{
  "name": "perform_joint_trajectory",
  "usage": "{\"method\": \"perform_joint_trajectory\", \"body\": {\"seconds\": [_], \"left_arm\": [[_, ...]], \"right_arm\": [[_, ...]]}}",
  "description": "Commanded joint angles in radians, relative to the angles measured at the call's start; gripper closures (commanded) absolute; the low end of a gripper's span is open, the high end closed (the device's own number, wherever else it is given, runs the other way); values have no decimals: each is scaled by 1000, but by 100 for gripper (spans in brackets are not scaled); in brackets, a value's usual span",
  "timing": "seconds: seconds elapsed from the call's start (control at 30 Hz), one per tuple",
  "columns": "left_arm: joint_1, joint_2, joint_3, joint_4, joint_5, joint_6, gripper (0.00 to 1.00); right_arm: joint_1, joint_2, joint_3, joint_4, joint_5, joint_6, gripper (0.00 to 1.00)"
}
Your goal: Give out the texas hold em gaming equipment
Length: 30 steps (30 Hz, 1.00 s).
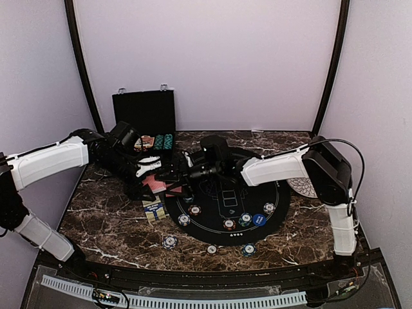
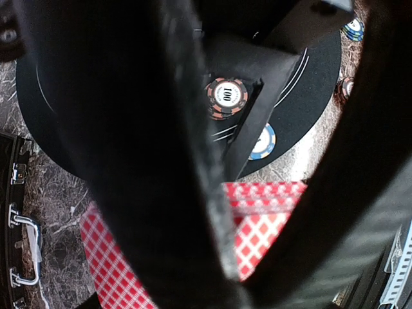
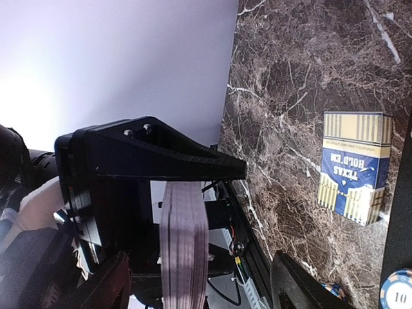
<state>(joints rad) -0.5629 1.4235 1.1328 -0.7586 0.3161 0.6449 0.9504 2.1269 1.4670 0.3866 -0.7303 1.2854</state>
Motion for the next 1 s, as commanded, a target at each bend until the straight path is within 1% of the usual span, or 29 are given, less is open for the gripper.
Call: {"method": "perform_joint_trajectory", "body": {"seconds": [0.0,0.27,0.4,0.6,0.8,0.97], "left_arm": [[3,-2,39,-14,22,-9,98],[-1,9,47,-17,29,-12,98],[-5,9,40,-20,25,-11,99],[-4,-3,31,-22,14,-5,99],[-4,-6,30,-22,14,-5,100],[-5,-5,31,-22,12,-4,99]], "right_arm": [[22,49,48,86,-23,39,25],[37,122,119,121,-47,80,25],[35,145,146,87,-42,74,27],[7,120,98,-2,-7,15,31],[-22,76,18,3,-10,4,37],[-32,43,-7,-15,-11,-15,41]]}}
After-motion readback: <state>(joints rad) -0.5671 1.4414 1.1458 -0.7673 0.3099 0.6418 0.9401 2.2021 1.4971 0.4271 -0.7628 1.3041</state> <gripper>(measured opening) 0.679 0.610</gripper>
